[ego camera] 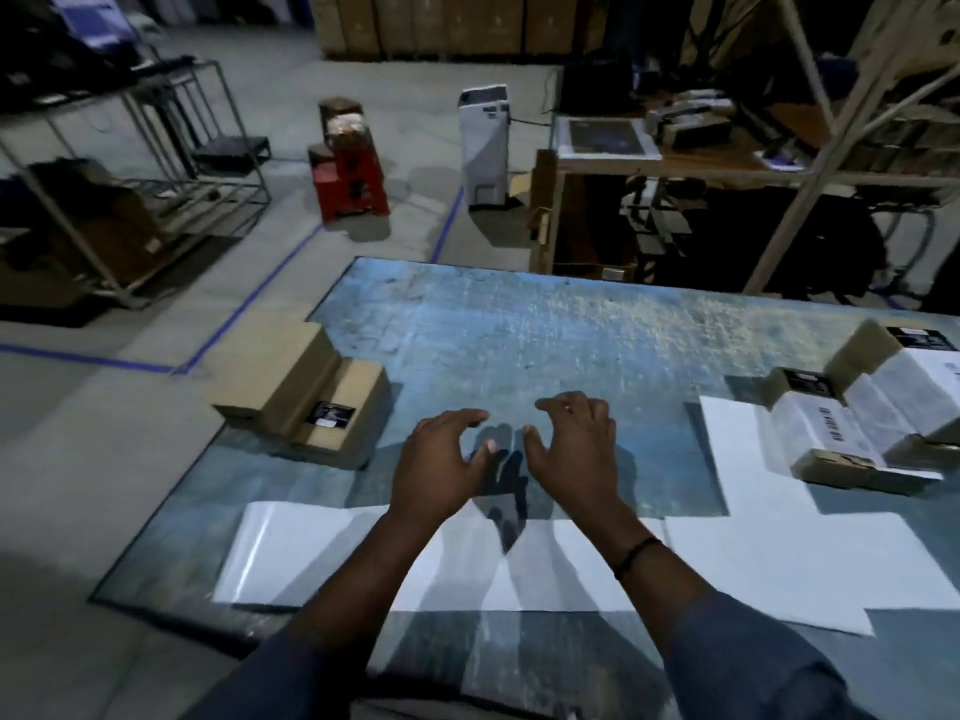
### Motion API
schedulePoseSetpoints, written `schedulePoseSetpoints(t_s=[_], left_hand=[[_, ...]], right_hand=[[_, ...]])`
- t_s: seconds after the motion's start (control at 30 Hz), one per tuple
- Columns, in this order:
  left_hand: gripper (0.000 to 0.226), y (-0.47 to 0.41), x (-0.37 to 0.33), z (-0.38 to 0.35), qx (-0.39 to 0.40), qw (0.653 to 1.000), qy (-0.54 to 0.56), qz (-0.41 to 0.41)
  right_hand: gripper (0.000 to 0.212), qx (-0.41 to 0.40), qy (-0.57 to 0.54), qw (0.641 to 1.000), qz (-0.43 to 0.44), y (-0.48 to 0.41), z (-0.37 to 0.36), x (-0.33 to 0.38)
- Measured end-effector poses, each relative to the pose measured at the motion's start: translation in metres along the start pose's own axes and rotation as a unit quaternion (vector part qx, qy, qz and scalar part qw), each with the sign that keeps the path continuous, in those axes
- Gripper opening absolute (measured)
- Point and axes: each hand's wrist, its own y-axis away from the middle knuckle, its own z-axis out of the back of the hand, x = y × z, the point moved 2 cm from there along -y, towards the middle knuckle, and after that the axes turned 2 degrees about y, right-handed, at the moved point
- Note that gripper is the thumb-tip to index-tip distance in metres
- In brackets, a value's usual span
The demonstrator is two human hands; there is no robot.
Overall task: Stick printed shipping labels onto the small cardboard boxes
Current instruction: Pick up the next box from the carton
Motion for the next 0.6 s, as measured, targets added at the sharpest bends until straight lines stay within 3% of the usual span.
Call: schedulePoseSetpoints(t_s=[0.2,0.4,0.6], left_hand=[[0.028,0.013,0.056,0.079,-0.137,0.988,-0.031,0.070],[0.031,0.021,0.083,0.143,-0.270,0.941,-0.161,0.125],[0.072,0.005,0.124,0.166,-0.243,0.931,-0.157,0.224]], right_hand=[[0.032,0.035,-0.069,0.994,0.082,-0.002,-0.039,0.086],[0.036,0.095,-0.124,0.982,0.108,-0.020,-0.066,0.156],[0.034,0.144,-0.184,0.968,0.095,-0.049,-0.081,0.210]])
